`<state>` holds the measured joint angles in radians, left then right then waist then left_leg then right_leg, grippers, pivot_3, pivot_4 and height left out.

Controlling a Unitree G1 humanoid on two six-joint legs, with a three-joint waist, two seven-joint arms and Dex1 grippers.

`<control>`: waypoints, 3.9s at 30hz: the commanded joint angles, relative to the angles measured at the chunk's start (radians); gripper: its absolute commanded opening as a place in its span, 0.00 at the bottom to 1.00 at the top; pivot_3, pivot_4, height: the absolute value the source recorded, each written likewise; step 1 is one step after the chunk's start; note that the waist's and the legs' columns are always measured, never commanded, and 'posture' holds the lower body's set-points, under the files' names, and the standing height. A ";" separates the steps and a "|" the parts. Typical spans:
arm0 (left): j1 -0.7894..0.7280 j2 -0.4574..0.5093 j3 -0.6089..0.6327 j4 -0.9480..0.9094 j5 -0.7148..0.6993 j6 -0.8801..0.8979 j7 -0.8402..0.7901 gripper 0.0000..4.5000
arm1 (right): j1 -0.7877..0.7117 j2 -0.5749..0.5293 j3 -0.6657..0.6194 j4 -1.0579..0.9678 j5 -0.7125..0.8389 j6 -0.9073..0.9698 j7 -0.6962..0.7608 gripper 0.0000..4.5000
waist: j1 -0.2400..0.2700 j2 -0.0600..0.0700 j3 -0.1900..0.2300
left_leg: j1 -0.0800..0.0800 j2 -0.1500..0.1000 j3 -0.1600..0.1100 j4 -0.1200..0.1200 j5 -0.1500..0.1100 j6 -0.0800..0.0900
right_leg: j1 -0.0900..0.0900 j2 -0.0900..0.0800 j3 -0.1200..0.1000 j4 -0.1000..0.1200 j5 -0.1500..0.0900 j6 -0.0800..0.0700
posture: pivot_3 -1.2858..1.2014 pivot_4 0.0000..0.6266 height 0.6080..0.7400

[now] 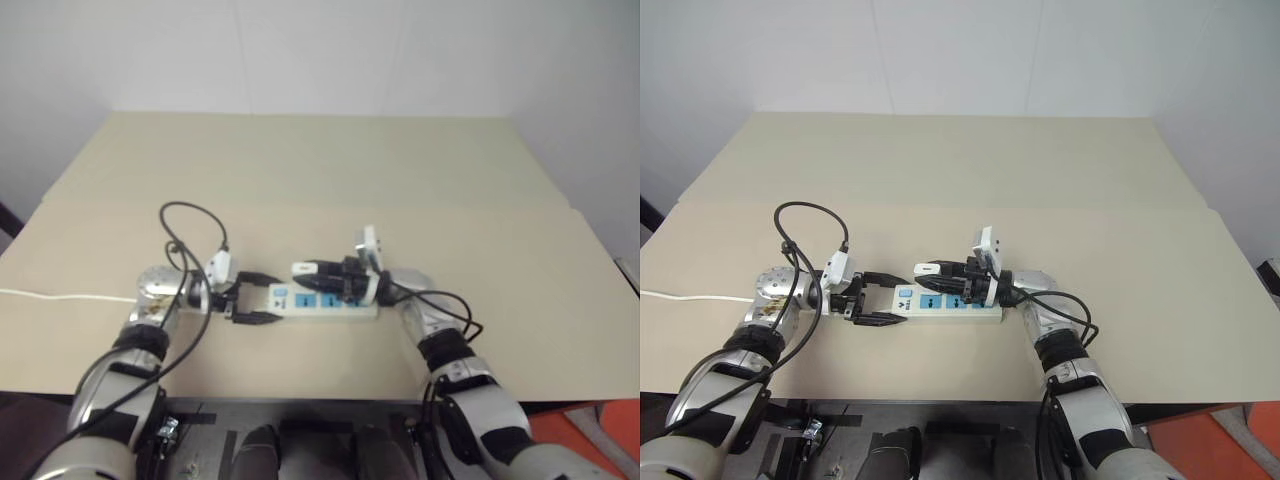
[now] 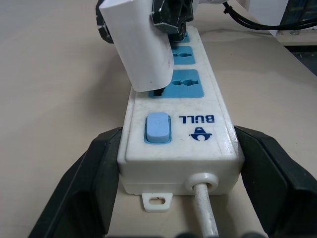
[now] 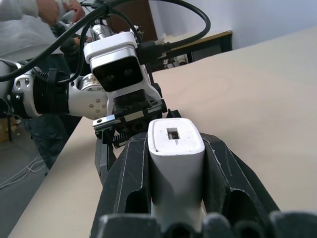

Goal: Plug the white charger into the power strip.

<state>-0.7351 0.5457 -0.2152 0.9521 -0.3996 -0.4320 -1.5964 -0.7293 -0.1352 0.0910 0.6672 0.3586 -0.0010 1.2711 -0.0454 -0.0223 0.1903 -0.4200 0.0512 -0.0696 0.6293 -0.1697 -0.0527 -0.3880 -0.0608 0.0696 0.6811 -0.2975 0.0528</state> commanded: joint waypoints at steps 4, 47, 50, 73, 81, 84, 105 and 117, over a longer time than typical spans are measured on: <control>0.010 0.032 -0.019 -0.008 0.017 -0.006 -0.018 0.71 | -0.005 -0.048 -0.030 0.135 -0.019 -0.051 0.075 0.25 | 0.001 -0.001 -0.001 | 0.001 0.000 0.000 0.000 0.000 0.000 | 0.001 0.000 0.000 0.000 0.000 0.000 | 0.52 0.24 1.00; -0.008 0.024 -0.011 0.011 0.038 -0.015 -0.018 0.71 | -0.078 -0.133 0.105 0.402 -0.220 -0.215 0.038 0.25 | 0.000 0.000 -0.004 | 0.020 0.000 0.000 -0.003 0.000 0.000 | 0.019 0.000 0.000 -0.003 -0.004 0.005 | 0.52 0.24 1.00; -0.006 0.024 -0.010 0.011 0.038 -0.017 -0.018 0.71 | -0.069 -0.138 0.095 0.383 -0.206 -0.249 0.054 0.41 | 0.001 0.000 -0.004 | 0.020 0.000 0.000 -0.003 0.000 0.000 | 0.019 0.000 0.000 -0.003 -0.004 0.005 | 0.52 0.24 1.00; -0.029 0.020 -0.009 0.031 0.067 0.033 -0.018 0.71 | -0.028 -0.179 0.011 0.203 -0.133 -0.358 0.183 1.00 | -0.002 -0.010 -0.011 | 0.020 0.001 0.000 -0.006 0.000 0.000 | 0.019 0.001 0.000 -0.005 -0.005 0.005 | 0.52 0.24 1.00; -0.023 0.016 0.002 -0.012 0.017 0.069 -0.018 0.99 | 0.012 -0.243 -0.024 0.084 -0.113 -0.350 0.166 1.00 | 0.000 -0.002 -0.002 | 0.012 0.001 0.000 -0.005 0.000 0.000 | 0.011 0.001 0.000 -0.004 -0.004 0.004 | 0.52 0.24 1.00; -0.008 0.029 0.009 -0.073 -0.053 0.089 -0.018 0.99 | 0.043 -0.269 -0.035 0.042 -0.101 -0.343 0.161 1.00 | 0.000 -0.001 -0.001 | 0.006 0.001 0.000 -0.005 0.000 0.000 | 0.004 0.001 0.000 -0.003 -0.003 0.002 | 0.52 0.24 1.00; 0.165 0.402 0.191 -0.242 -0.149 0.174 -0.018 0.99 | 0.257 -0.768 -0.147 -0.438 -0.041 0.010 0.163 1.00 | 0.004 0.002 0.005 | 0.001 0.001 0.001 -0.005 0.000 0.000 | -0.001 0.000 0.001 -0.003 -0.004 0.003 | 0.52 0.24 1.00; 0.192 0.331 0.238 -0.291 -0.127 0.202 -0.018 0.99 | 0.398 -0.852 -0.214 -0.616 -0.001 0.146 0.103 1.00 | 0.003 0.002 0.005 | 0.000 0.001 0.001 -0.004 0.000 0.000 | -0.001 0.000 0.001 -0.003 -0.004 0.004 | 0.52 0.24 1.00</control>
<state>-0.5358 0.8722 0.0037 0.6862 -0.5284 -0.2398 -1.6115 -0.3376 -0.9590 -0.0762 0.0991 0.3292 0.1044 1.3868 -0.0424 -0.0201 0.1955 -0.4201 0.0523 -0.0684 0.6257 -0.1698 -0.0529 -0.3893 -0.0605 0.0704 0.6781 -0.3019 0.0564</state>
